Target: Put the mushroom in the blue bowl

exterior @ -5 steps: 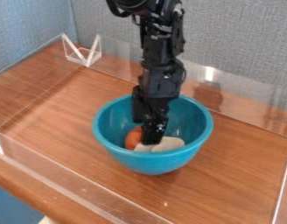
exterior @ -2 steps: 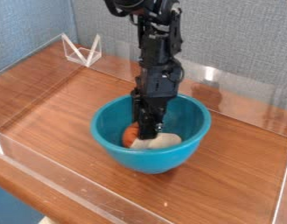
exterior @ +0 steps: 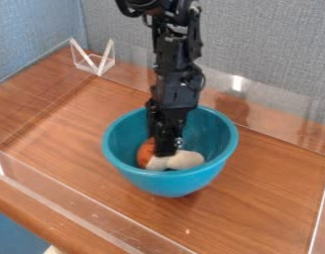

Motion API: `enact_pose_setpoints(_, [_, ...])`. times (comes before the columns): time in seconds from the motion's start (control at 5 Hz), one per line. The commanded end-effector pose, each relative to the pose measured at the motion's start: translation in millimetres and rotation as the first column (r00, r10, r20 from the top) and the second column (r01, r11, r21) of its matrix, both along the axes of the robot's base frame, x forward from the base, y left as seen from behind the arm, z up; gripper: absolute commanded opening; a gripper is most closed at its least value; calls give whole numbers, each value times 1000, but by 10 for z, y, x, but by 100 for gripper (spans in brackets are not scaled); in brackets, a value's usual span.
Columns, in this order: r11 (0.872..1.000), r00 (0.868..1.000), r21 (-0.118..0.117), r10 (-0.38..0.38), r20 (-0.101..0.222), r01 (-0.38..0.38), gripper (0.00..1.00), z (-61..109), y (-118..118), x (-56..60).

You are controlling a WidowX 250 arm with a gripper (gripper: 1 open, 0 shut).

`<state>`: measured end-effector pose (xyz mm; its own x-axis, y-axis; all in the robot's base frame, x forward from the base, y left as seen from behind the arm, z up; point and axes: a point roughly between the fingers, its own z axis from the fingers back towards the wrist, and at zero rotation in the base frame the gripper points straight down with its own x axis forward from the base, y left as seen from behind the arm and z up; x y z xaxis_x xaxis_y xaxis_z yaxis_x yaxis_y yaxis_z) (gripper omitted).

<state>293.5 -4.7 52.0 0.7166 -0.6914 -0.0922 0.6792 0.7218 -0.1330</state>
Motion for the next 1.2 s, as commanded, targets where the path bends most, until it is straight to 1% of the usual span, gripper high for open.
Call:
enact_pose_setpoints(0.0, [1000,997,-6,29,76,-29,0,242,71,92])
enact_pose_setpoints(0.2, [999,996,-12,40,78,-39,100,285,92,89])
enact_pose_setpoints(0.4, [998,996,-14,57,75,-57,100,312,142,89])
enact_pose_setpoints(1.0, [996,995,-22,83,48,-82,100,204,184,106])
